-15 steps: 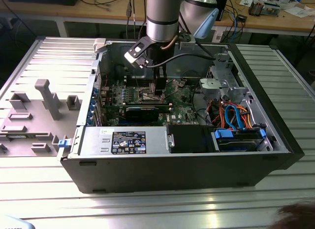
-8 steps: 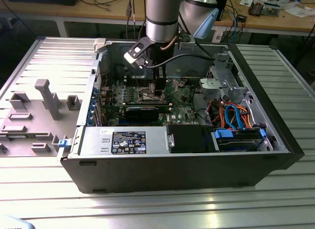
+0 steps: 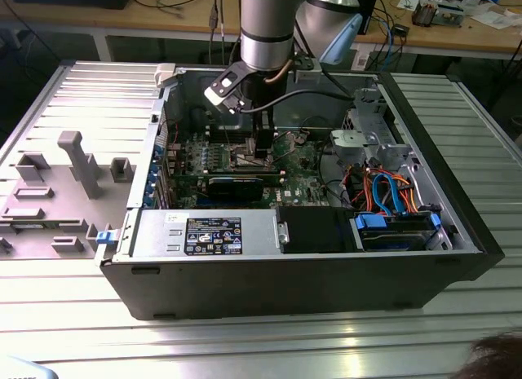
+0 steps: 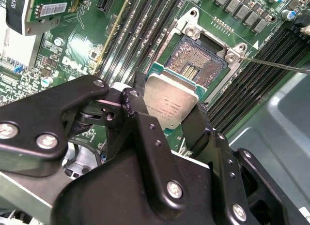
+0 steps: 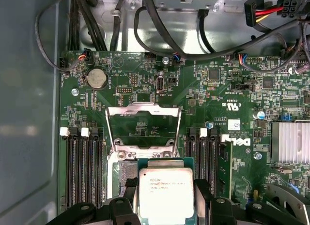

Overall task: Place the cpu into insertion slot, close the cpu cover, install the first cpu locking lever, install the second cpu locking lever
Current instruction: 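Place the cpu into insertion slot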

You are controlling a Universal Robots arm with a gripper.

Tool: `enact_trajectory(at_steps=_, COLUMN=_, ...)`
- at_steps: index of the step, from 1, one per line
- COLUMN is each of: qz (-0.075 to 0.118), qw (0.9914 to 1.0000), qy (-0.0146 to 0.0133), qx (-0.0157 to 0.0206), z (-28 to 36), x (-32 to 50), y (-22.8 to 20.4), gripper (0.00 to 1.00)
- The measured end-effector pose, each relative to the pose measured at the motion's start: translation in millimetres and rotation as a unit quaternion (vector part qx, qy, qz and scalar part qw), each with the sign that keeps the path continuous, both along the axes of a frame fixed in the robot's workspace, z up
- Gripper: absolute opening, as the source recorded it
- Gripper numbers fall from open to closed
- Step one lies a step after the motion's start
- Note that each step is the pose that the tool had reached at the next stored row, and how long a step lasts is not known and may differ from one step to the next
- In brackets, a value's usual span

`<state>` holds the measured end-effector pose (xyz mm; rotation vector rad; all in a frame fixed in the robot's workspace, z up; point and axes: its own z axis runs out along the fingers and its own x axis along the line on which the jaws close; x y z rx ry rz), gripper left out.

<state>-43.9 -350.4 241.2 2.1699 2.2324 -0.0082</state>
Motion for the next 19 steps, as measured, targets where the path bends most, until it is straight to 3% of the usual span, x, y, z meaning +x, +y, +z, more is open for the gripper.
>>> enact_trajectory(at_steps=19, qz=0.0, qw=1.0, qy=0.0, qx=0.0, z=-5.4, x=-3.1, y=0.3, gripper=0.55)
